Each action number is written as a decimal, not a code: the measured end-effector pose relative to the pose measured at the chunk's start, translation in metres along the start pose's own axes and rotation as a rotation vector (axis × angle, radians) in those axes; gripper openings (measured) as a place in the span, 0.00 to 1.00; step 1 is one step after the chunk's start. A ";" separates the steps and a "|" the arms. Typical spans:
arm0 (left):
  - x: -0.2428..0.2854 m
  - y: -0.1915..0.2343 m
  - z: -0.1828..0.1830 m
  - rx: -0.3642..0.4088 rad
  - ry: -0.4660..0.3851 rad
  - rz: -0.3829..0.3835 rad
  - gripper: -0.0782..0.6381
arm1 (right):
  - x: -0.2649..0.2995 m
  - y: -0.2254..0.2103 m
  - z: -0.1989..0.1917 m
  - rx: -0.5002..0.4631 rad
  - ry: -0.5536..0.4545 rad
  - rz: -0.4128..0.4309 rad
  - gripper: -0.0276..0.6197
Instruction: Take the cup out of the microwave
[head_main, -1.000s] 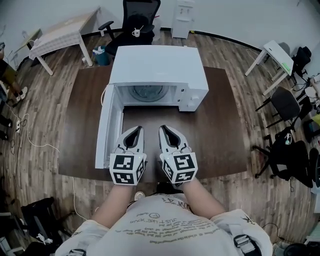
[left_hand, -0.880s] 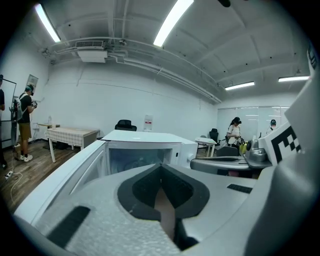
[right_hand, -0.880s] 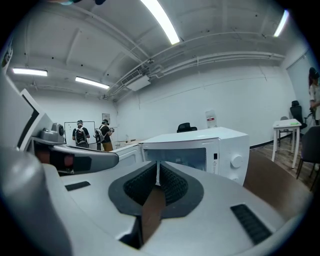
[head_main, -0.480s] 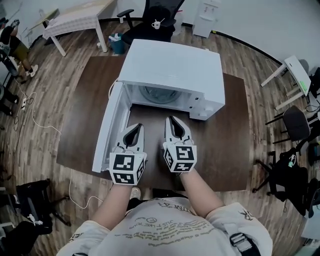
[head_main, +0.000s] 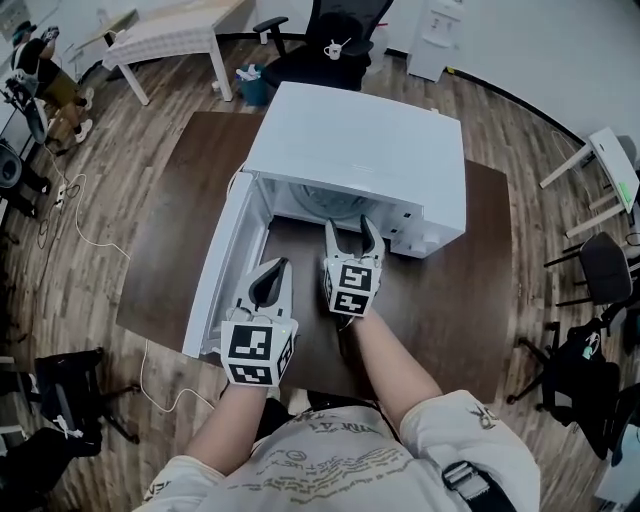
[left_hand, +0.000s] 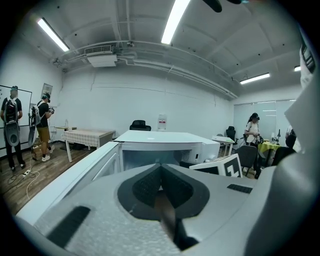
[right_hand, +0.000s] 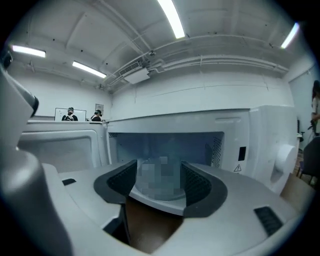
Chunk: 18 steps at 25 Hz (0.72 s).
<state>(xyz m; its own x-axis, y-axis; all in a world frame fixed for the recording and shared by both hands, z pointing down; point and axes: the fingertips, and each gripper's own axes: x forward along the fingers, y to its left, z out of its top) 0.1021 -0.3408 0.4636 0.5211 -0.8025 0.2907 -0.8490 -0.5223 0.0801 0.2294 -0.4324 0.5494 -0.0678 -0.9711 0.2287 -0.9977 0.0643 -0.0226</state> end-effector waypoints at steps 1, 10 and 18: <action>0.000 0.002 -0.002 0.000 0.006 0.008 0.12 | 0.008 -0.001 -0.005 -0.013 0.009 -0.011 0.45; -0.002 0.012 -0.015 -0.002 0.036 0.064 0.12 | 0.070 -0.005 -0.036 -0.065 0.057 -0.033 0.50; -0.007 0.025 -0.029 -0.004 0.064 0.118 0.12 | 0.098 -0.013 -0.049 -0.027 0.083 -0.065 0.55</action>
<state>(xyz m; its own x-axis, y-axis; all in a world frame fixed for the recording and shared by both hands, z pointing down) 0.0741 -0.3397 0.4911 0.4107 -0.8383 0.3585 -0.9046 -0.4237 0.0457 0.2358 -0.5174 0.6194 -0.0017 -0.9512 0.3087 -0.9997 0.0085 0.0208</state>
